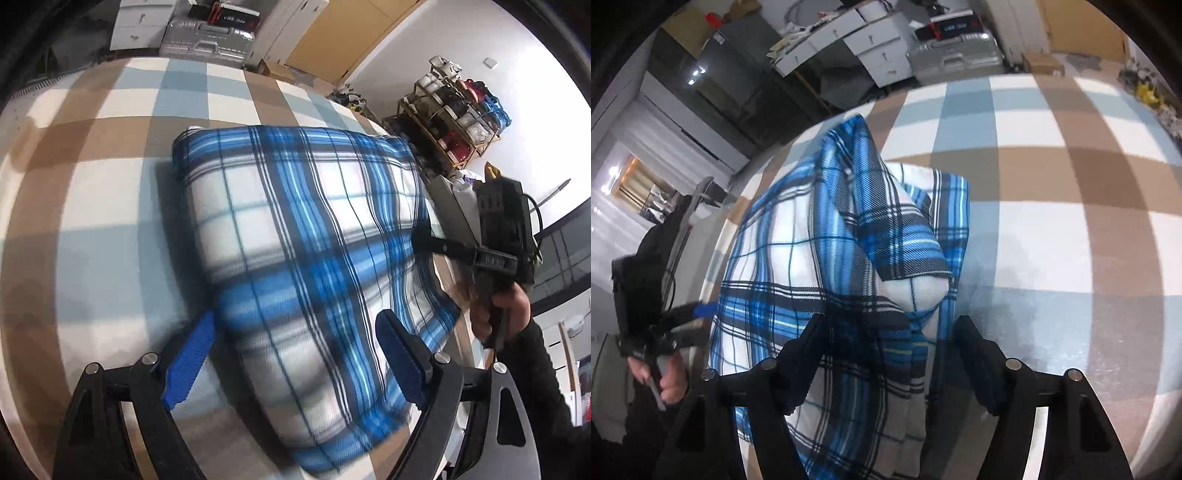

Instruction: Fold large clothes

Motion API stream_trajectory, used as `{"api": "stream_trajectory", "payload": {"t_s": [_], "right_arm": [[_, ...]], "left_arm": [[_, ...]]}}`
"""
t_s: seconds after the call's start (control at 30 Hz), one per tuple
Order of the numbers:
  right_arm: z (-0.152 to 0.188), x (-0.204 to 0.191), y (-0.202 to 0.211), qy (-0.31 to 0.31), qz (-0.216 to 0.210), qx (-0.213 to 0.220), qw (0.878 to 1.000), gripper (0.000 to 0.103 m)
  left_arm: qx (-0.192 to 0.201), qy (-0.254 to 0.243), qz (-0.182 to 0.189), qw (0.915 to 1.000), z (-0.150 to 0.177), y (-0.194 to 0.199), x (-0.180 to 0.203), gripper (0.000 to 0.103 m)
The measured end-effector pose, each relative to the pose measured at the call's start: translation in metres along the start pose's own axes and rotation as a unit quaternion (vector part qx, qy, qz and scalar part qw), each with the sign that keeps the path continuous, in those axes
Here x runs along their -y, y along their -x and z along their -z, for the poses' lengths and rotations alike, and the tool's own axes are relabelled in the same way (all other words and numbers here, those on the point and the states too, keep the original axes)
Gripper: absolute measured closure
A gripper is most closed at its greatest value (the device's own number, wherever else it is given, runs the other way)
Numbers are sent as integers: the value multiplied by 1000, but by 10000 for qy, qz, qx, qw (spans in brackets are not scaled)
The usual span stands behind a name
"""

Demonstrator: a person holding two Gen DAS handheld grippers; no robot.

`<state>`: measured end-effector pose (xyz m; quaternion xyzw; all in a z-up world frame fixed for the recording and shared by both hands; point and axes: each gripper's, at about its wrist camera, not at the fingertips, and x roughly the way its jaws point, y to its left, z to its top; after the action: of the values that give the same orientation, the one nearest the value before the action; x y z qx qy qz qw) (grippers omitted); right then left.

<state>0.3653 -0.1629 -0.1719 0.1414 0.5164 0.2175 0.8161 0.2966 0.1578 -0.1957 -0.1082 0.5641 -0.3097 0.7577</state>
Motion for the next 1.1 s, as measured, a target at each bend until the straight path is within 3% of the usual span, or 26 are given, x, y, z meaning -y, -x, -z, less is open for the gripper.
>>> {"api": "stream_trajectory", "payload": {"t_s": [0.07, 0.1, 0.13, 0.17, 0.3, 0.33, 0.4, 0.57, 0.6, 0.7, 0.83, 0.87, 0.93, 1.0, 1.1], "right_arm": [[-3, -2, -1, -24, -35, -15, 10000, 33], [-5, -3, -2, -15, -97, -60, 9999, 40], [-6, -5, -5, -16, -212, -111, 9997, 55], [-6, -5, -9, -28, -283, -157, 9995, 58], [-1, -7, -6, -32, -523, -61, 9986, 73], [2, -7, -3, -94, -708, -56, 9974, 75], [13, -7, 2, -118, -976, -110, 9951, 75], [60, -18, 11, -58, -1416, -426, 9890, 75], [70, -18, 13, -146, -1502, -465, 9875, 73], [84, -18, 9, -286, -1519, -519, 9866, 66], [85, -25, 4, -293, -1394, -420, 9889, 62], [84, -26, 4, -298, -1381, -414, 9891, 62], [84, -32, 1, -332, -1415, -349, 9888, 67], [87, -42, 5, -344, -1480, -232, 9881, 72], [84, -52, 17, -372, -1860, 23, 9818, 76]], "left_arm": [[-251, 83, 3, 9997, -6, -10, 0, 19], [-271, 130, 38, 9995, -7, -11, 0, 19], [-264, 117, 73, 9996, -7, -11, 2, 19], [-265, 100, 94, 9996, -7, -8, 4, 20], [-106, 97, 206, 9997, -9, 5, 9, 52], [-76, 102, 264, 9996, -8, 9, 9, 54], [-98, 110, 305, 9994, -7, 7, 15, 54], [-350, 4, 523, 9980, 37, 24, 11, 53], [-450, 38, 375, 9983, 43, 23, 8, 50], [-640, 245, 116, 9976, 48, 12, -7, 34], [-374, 298, 332, 9983, 46, 9, -8, 33], [-410, 283, 444, 9978, 47, 5, -3, 35], [-427, -1, 309, 9986, 47, 0, 11, 39], [-405, -165, 283, 9986, 42, 5, 21, 64], [-268, -239, 501, 9981, 32, 32, 29, 73]]}}
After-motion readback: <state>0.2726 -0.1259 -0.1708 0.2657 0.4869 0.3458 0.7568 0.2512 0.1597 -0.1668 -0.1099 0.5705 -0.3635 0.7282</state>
